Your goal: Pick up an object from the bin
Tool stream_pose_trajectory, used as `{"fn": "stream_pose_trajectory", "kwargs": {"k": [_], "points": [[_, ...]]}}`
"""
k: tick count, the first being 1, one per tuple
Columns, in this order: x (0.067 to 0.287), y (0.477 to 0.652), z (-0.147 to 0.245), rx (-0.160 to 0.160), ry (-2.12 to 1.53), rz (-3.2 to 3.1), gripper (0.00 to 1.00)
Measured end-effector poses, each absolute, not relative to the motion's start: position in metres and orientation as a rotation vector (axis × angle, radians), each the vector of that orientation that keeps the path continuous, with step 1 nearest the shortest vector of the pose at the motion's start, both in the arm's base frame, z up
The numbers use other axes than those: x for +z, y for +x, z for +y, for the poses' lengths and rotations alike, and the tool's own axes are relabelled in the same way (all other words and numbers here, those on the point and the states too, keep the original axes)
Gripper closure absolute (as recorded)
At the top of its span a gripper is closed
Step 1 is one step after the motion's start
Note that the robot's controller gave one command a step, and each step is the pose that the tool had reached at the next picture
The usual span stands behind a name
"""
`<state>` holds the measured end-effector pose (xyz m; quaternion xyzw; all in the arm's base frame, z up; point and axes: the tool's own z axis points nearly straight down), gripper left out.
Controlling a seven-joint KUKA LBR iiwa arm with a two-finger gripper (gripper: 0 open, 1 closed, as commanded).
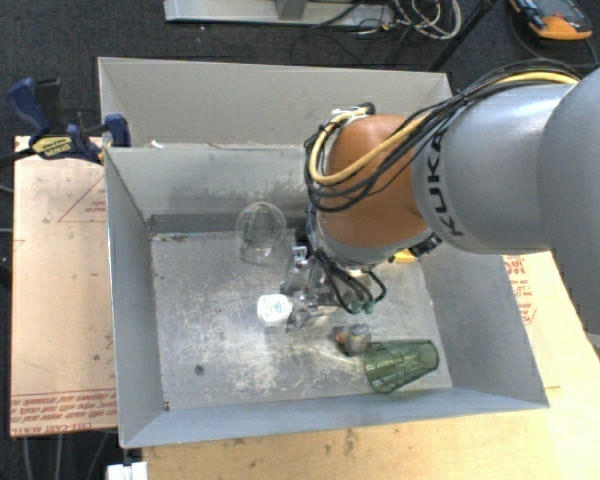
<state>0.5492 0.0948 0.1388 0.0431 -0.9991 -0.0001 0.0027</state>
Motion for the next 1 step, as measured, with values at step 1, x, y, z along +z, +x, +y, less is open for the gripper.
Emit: {"fn": "stream_pose_trajectory", "kwargs": {"k": [1], "points": [[0.1576, 0.551, 0.0951, -0.002, 0.135, -3.14, 1.0]]}}
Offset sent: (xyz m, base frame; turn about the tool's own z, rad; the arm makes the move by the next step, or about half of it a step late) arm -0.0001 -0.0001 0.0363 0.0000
